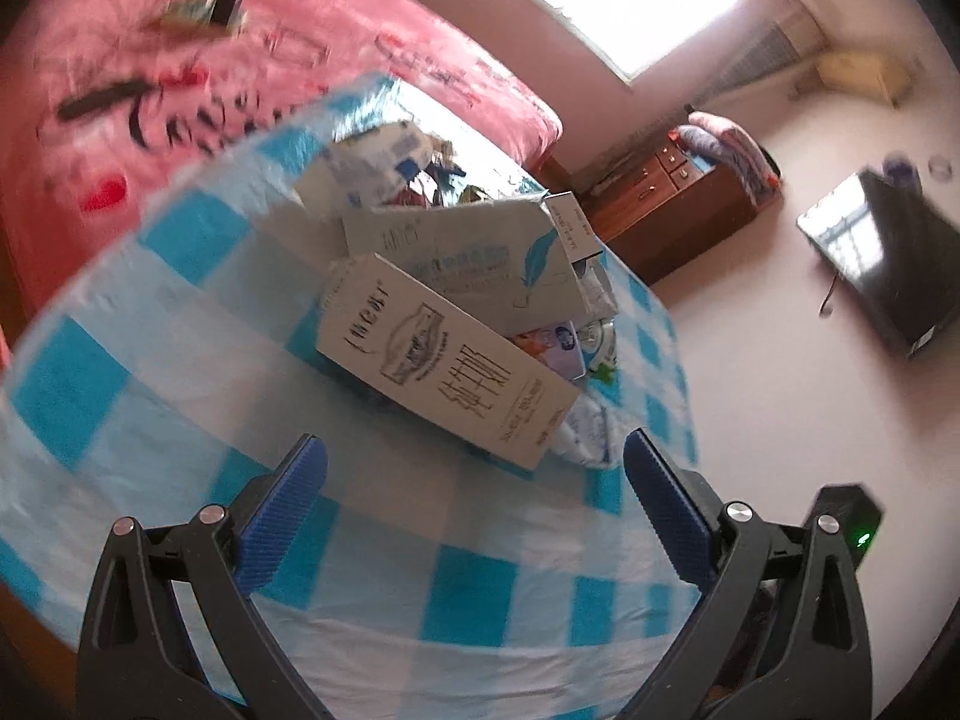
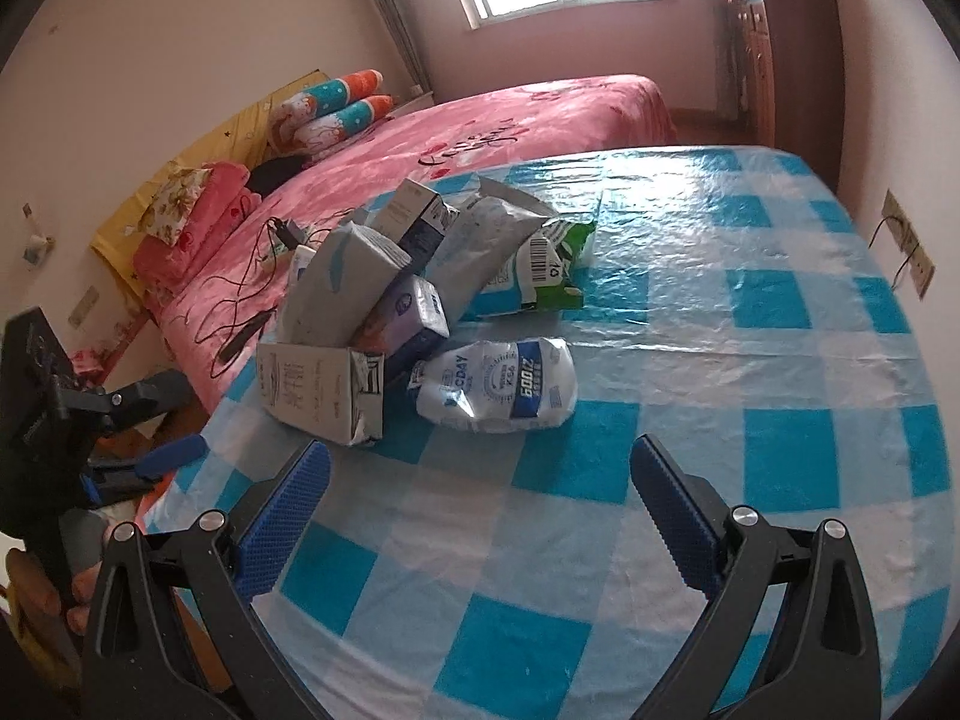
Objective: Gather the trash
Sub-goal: 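Grasp the white milk carton with the left tool while the right tool probes the pile, then grasp the white Magicday bottle with the right tool, then carry the milk carton in the left tool while the right tool carries the bottle to the orange bucket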
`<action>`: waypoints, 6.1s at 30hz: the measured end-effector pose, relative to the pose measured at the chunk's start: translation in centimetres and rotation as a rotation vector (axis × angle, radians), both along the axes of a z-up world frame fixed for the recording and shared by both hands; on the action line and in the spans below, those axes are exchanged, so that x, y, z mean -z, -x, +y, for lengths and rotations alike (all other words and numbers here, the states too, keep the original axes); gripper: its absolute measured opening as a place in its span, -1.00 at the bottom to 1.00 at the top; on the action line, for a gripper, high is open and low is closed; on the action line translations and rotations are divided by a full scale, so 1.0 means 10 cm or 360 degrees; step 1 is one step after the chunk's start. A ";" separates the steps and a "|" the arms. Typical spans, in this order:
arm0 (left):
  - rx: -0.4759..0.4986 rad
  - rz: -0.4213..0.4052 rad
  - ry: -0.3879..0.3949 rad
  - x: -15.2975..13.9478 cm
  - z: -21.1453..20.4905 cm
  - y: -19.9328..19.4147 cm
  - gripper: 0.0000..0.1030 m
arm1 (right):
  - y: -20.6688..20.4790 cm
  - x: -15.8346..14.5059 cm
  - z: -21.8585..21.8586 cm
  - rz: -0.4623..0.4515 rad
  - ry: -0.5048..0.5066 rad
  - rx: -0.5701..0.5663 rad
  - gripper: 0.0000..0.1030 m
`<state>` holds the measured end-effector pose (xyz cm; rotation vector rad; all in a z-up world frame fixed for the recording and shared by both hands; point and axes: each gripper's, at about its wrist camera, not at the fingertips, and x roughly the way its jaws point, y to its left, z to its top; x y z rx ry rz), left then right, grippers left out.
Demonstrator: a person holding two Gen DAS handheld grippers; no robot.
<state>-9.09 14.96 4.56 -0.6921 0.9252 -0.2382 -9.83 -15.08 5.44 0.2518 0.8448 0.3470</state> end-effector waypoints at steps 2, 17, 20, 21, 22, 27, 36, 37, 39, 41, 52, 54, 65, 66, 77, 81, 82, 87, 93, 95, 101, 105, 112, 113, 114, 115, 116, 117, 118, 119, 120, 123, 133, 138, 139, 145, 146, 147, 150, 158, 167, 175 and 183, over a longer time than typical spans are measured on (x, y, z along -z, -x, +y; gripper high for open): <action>-0.0031 0.0051 0.0102 0.07 0.01 -0.09 0.93 | -0.06 0.01 0.00 -0.0002 -0.0017 -0.0011 0.92; -0.0179 0.0216 0.0138 0.35 -0.10 -0.50 0.93 | -0.43 0.04 -0.08 0.0001 -0.0125 -0.0020 0.91; -0.0188 0.0245 0.0135 0.40 -0.11 -0.53 0.93 | -0.49 -0.02 -0.05 -0.0010 -0.0150 -0.0043 0.91; -0.0187 0.0252 0.0120 0.40 -0.12 -0.54 0.92 | -0.53 -0.04 -0.03 -0.0014 -0.0171 -0.0057 0.91; -0.0182 0.0259 0.0098 0.40 -0.13 -0.56 0.92 | -0.55 -0.05 -0.02 -0.0013 -0.0187 -0.0067 0.91; -0.0177 0.0261 0.0072 0.42 -0.13 -0.61 0.65 | -0.70 -0.17 0.10 -0.0036 -0.0235 -0.0129 0.89; -0.0126 0.0244 0.0135 0.47 -0.09 -0.55 0.24 | -1.14 -0.14 0.48 0.0056 -0.0335 -0.0286 0.46; -0.0124 0.0243 0.0145 0.48 -0.07 -0.53 0.20 | -1.17 -0.14 0.50 0.0058 -0.0328 -0.0290 0.45; -0.0110 0.0242 0.0165 0.49 -0.05 -0.51 0.10 | -1.24 -0.13 0.58 0.0046 -0.0301 -0.0303 0.45; -0.0102 0.0240 0.0181 0.50 -0.03 -0.51 0.08 | -1.30 -0.12 0.63 0.0046 -0.0277 -0.0316 0.45; -0.0133 0.0239 0.0211 0.51 0.00 -0.48 0.58 | -1.17 -0.16 0.82 0.0004 -0.0286 -0.0495 0.21; -0.0150 0.0228 0.0198 0.49 0.01 -0.47 0.64 | -1.10 -0.16 0.86 0.0006 -0.0270 -0.0520 0.21; -0.0191 0.0217 0.0158 0.48 0.00 -0.45 0.57 | -0.81 -0.07 0.59 0.0019 -0.0216 -0.0393 0.23; -0.0200 0.0221 0.0140 0.48 0.01 -0.45 0.43 | -0.76 -0.04 0.49 0.0024 -0.0180 -0.0314 0.28; -0.0167 0.0225 0.0136 0.50 0.04 -0.41 0.19 | -0.55 0.25 0.44 0.0028 0.0282 -0.0037 0.79; -0.0089 0.0232 0.0108 0.50 0.03 -0.39 0.19 | -0.50 0.32 0.51 -0.0008 0.0429 -0.0034 0.83; -0.0045 0.0223 0.0084 0.49 0.03 -0.39 0.19 | -0.50 0.33 0.51 -0.0002 0.0449 -0.0027 0.83; 0.0001 0.0195 -0.0030 0.45 0.11 -0.42 0.20 | -0.53 0.49 0.34 0.0146 0.0396 0.0003 0.83; -0.0172 0.0244 -0.0037 0.35 0.31 -0.40 0.39 | -0.43 0.46 0.10 0.0134 0.0408 0.0074 0.83; -0.0112 0.0122 -0.0158 0.21 0.23 -0.34 0.41 | -0.40 0.42 0.03 0.0119 0.0406 0.0090 0.83; 0.0464 -0.0414 -0.0918 -0.19 -0.28 -0.24 0.51 | -0.36 0.36 -0.13 0.0149 0.0289 0.0063 0.83; 0.0808 -0.0705 -0.1519 -0.16 -0.63 -0.16 0.51 | -0.38 0.33 -0.24 0.0199 0.0101 0.0035 0.83; 0.1207 -0.0884 -0.1977 0.08 -0.93 -0.16 0.51 | -0.46 0.26 -0.12 0.0179 0.0036 -0.0003 0.83; 0.1244 -0.0892 -0.1977 0.09 -0.96 -0.15 0.51 | -0.48 0.25 -0.09 0.0169 0.0059 -0.0014 0.83; 0.1279 -0.0897 -0.1983 0.10 -0.98 -0.16 0.51 | -0.49 0.25 -0.06 0.0161 0.0071 -0.0023 0.83; 0.1306 -0.0910 -0.1993 0.10 -1.00 -0.16 0.51 | -0.51 0.24 -0.02 0.0145 0.0095 -0.0033 0.83; 0.1339 -0.0907 -0.1983 0.11 -1.02 -0.17 0.51 | -0.52 0.24 0.00 0.0134 0.0115 -0.0036 0.83; 0.1360 -0.0905 -0.1972 0.13 -1.07 -0.14 0.51 | -0.54 0.24 0.04 0.0122 0.0143 -0.0036 0.83; 0.1392 -0.0897 -0.1960 0.14 -1.08 -0.15 0.51 | -0.57 0.23 0.09 0.0116 0.0163 -0.0037 0.83; 0.1420 -0.0889 -0.1962 0.17 -1.11 -0.15 0.51 | -0.59 0.24 0.11 0.0113 0.0170 -0.0044 0.83; 0.1434 -0.0883 -0.1974 0.20 -1.12 -0.13 0.51 | -0.62 0.25 0.15 0.0115 0.0175 -0.0053 0.83; 0.1447 -0.0879 -0.2029 0.32 -1.19 -0.14 0.51 | -0.69 0.30 0.25 0.0123 0.0221 -0.0083 0.83; 0.1231 -0.0833 -0.1871 0.28 -1.23 -0.20 0.22 | -0.80 0.38 0.33 0.0105 0.0297 -0.0033 0.85; 0.1124 -0.0751 -0.1717 0.23 -1.18 -0.17 0.18 | -0.80 0.40 0.31 0.0084 0.0303 -0.0033 0.85; 0.1092 -0.0733 -0.1686 0.23 -1.16 -0.16 0.18 | -0.78 0.40 0.31 0.0085 0.0314 -0.0039 0.85; 0.0894 -0.0636 -0.1448 0.08 -0.98 -0.08 0.15 | -0.63 0.40 0.28 0.0075 0.0399 -0.0102 0.66; 0.0869 -0.0630 -0.1410 0.05 -0.94 -0.05 0.15 | -0.60 0.41 0.27 0.0075 0.0407 -0.0109 0.66; 0.0837 -0.0618 -0.1360 0.01 -0.90 -0.02 0.15 | -0.56 0.41 0.25 0.0076 0.0410 -0.0120 0.66; 0.0763 -0.0576 -0.1228 -0.07 -0.78 0.03 0.15 | -0.47 0.39 0.22 0.0113 0.0334 -0.0178 0.66; 0.0573 -0.0466 -0.0925 -0.16 -0.33 0.22 0.16 | -0.03 0.26 0.38 0.0291 0.0061 -0.0460 0.67; 0.0449 -0.0397 -0.0736 -0.10 -0.02 0.36 0.16 | -0.09 0.22 0.67 0.0008 0.0436 -0.0520 0.76; 0.0377 -0.0367 -0.0647 -0.01 0.20 0.47 0.16 | -0.07 0.45 0.91 -0.0020 0.0608 -0.0662 0.76; 0.0323 -0.0355 -0.0555 0.05 0.38 0.52 0.16 | 0.01 0.43 0.93 0.0022 0.0571 -0.0614 0.47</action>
